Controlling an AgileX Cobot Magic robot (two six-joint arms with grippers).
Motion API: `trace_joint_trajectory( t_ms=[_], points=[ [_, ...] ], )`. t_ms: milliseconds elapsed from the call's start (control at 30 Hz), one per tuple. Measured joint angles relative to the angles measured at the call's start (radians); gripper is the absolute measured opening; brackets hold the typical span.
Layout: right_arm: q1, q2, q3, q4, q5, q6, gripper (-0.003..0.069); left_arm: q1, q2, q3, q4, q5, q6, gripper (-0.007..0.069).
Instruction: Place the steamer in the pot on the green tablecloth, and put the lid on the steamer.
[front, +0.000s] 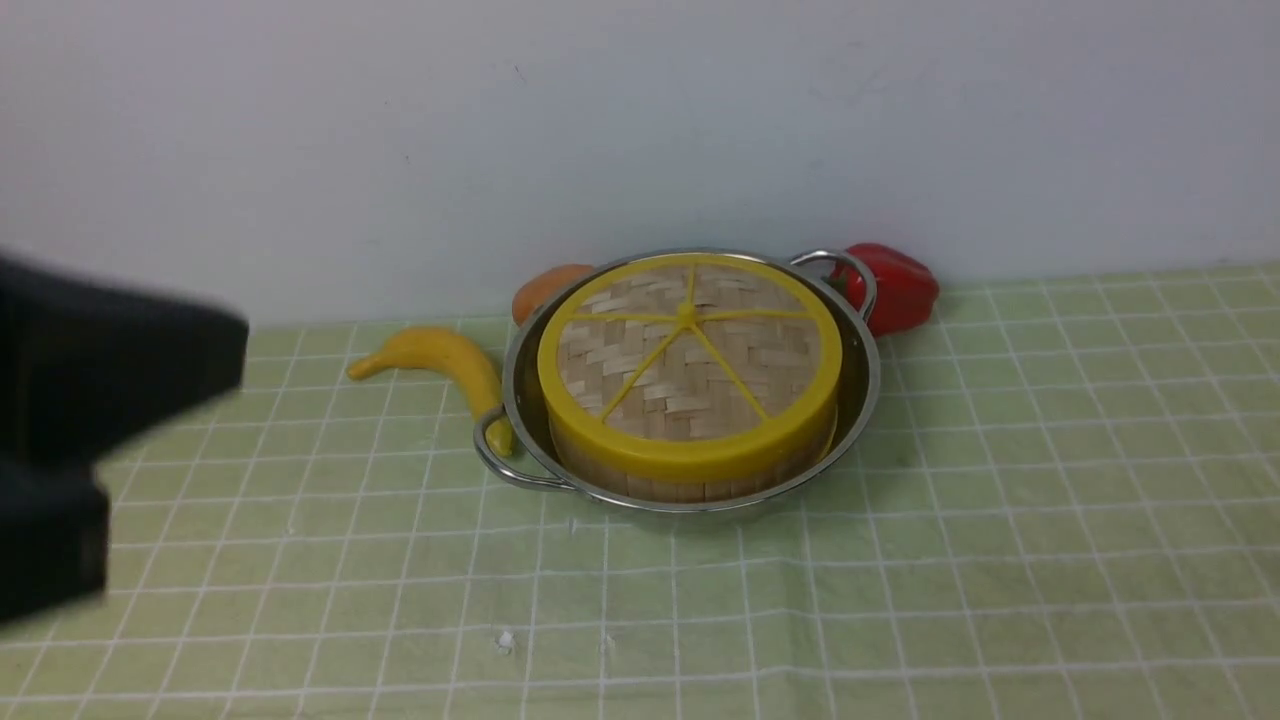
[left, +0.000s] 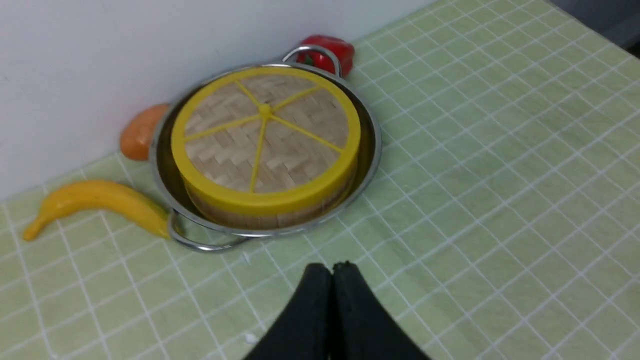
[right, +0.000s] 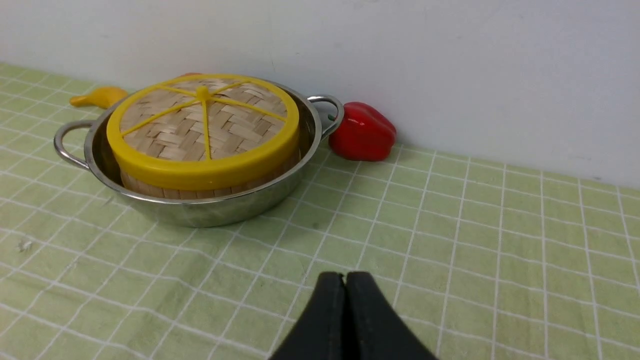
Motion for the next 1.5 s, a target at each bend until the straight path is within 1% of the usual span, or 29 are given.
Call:
trace_joint_trajectory(
  t_ms=[33,67,100,200,233,367,467,700,800,867,900,933,967,1033,1167,1233,1333,1367,1433,1500],
  points=[
    [0.000,0.000,0.000,0.000,-0.005,0.002,-0.0006,0.000,-0.063,0.122,-0.039,-0.079,-0.003,-0.0023],
    [0.000,0.000,0.000,0.000,-0.006,0.002,-0.0006,0.000,-0.079,0.154,-0.045,-0.087,-0.003,-0.0023],
    [0.000,0.000,0.000,0.000,-0.008,0.003,-0.0006,0.000,-0.123,0.268,-0.090,-0.149,-0.006,-0.0023],
    [0.000,0.000,0.000,0.028,-0.001,0.025,-0.0006,0.000,-0.175,0.405,-0.172,-0.227,-0.006,-0.0022],
    [0.000,0.000,0.000,0.031,-0.001,0.028,-0.0006,0.000,-0.180,0.411,-0.182,-0.230,-0.006,-0.0022],
    [0.000,0.000,0.000,0.116,0.003,0.049,-0.0001,0.000,-0.189,0.458,-0.308,-0.242,-0.006,-0.0022],
    [0.000,0.000,0.000,0.163,0.004,0.051,0.0001,0.000,-0.191,0.458,-0.352,-0.238,-0.006,-0.0019],
    [0.000,0.000,0.000,0.263,0.004,0.052,0.0012,0.000,-0.192,0.458,-0.365,-0.238,0.001,-0.0011],
    [0.000,0.000,0.000,0.286,0.004,0.053,0.0019,0.000,-0.192,0.458,-0.361,-0.240,0.009,-0.0008],
    [0.000,0.000,0.000,0.302,0.004,0.053,0.0029,0.014,-0.218,0.468,-0.259,-0.274,0.082,-0.0008],
    [0.000,0.000,0.000,0.303,0.004,0.053,0.0031,0.018,-0.222,0.473,-0.250,-0.284,0.088,-0.0008],
    [0.000,0.000,0.000,0.305,0.004,0.053,0.0034,0.041,-0.243,0.482,-0.215,-0.298,0.112,-0.0008],
    [0.000,0.000,0.000,0.310,0.004,0.053,0.0041,0.087,-0.283,0.523,-0.144,-0.343,0.153,-0.0008],
    [0.000,0.000,0.000,0.311,0.004,0.053,0.0048,0.177,-0.362,0.607,-0.058,-0.422,0.183,0.0001],
    [0.000,0.000,0.000,0.311,0.004,0.053,0.0059,0.324,-0.513,0.781,0.076,-0.522,0.195,0.0006],
    [0.000,0.000,0.000,0.311,0.004,0.053,0.0064,0.390,-0.592,0.862,0.113,-0.550,0.191,0.0011],
    [0.000,0.000,0.000,0.311,0.004,0.053,0.0074,0.479,-0.713,0.966,0.128,-0.568,0.178,0.0012],
    [0.000,0.000,0.000,0.311,0.004,0.053,0.0074,0.484,-0.719,0.971,0.128,-0.570,0.177,0.0012],
    [0.000,0.000,0.000,0.312,0.004,0.053,0.0083,0.540,-0.761,1.024,0.136,-0.582,0.177,0.0016],
    [0.000,0.000,0.000,0.313,0.005,0.053,0.0089,0.562,-0.765,1.039,0.138,-0.591,0.177,0.0022]
  ],
)
